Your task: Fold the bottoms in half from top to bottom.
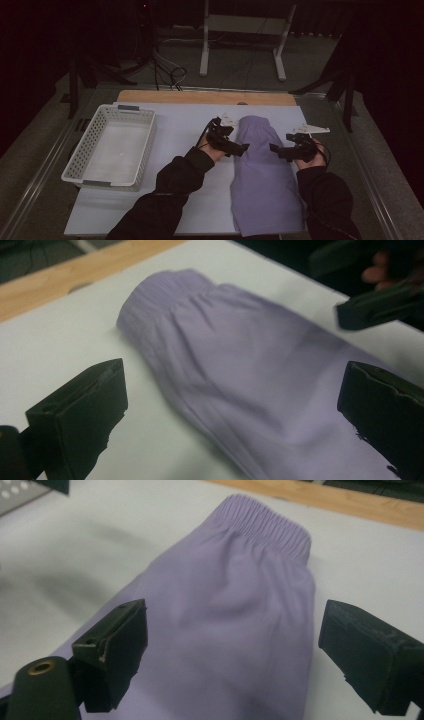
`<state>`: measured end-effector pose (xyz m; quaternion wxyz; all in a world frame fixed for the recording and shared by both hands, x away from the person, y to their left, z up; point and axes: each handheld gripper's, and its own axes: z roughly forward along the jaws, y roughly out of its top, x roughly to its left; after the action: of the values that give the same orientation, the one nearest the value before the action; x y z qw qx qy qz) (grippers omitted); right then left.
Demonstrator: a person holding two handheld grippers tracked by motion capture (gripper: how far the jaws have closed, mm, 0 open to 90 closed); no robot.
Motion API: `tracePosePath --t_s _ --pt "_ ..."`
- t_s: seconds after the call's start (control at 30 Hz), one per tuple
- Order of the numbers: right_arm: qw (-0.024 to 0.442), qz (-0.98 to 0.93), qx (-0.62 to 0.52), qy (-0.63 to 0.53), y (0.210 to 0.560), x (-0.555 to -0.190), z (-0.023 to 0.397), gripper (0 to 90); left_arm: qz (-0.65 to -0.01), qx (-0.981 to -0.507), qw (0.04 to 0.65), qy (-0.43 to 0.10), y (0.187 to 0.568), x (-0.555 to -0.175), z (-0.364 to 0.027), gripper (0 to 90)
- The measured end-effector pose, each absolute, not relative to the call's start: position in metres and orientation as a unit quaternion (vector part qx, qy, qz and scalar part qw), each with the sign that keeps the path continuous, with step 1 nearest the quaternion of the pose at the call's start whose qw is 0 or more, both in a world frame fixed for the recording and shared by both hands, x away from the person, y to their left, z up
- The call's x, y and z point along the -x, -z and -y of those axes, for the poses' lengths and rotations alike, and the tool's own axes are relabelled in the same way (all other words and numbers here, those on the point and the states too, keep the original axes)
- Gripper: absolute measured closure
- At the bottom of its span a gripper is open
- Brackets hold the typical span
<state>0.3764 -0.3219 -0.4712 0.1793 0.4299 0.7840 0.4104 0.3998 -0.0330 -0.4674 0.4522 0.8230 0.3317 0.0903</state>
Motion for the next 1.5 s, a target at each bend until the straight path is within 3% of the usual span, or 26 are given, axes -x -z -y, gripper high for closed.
tracePosePath --t_s 0.2,0.47,0.63,0.7,1.0,1.13,1.23,1.27,1.5 --pt "0.202 -0.781 -0.418 -0.418 0.465 -0.391 0.325 10.1 -0.365 -0.815 0.444 -0.073 0.477 -0.419 0.041 0.7" --pt "0.192 -0.786 -0.436 -0.395 0.467 -0.416 0.32 9.4 -0.396 -0.812 0.422 -0.074 0.489 -0.443 0.061 1.2" --pt "0.18 -0.791 -0.449 -0.375 0.479 -0.435 0.317 14.4 -0.422 -0.805 0.413 -0.059 0.497 -0.459 0.076 2.9" --pt "0.169 -0.79 -0.455 -0.375 0.485 -0.442 0.317 14.7 -0.428 -0.808 0.398 -0.077 0.502 -0.465 0.081 3.9" --pt "0.154 -0.792 -0.489 -0.332 0.513 -0.467 0.314 20.6 -0.444 -0.813 0.366 -0.087 0.526 -0.483 0.082 23.8" --pt "0.143 -0.792 -0.502 -0.317 0.524 -0.472 0.314 23.3 -0.436 -0.821 0.359 -0.083 0.532 -0.485 0.076 35.5" --pt "0.151 -0.798 -0.495 -0.309 0.527 -0.473 0.311 26.7 -0.418 -0.829 0.363 -0.072 0.532 -0.483 0.076 49.5" --pt "0.153 -0.8 -0.492 -0.307 0.527 -0.473 0.31 28.1 -0.412 -0.832 0.364 -0.071 0.532 -0.482 0.077 55.7" --pt "0.153 -0.81 -0.473 -0.309 0.528 -0.473 0.299 45.4 -0.406 -0.833 0.369 -0.063 0.533 -0.479 0.076 68.0"
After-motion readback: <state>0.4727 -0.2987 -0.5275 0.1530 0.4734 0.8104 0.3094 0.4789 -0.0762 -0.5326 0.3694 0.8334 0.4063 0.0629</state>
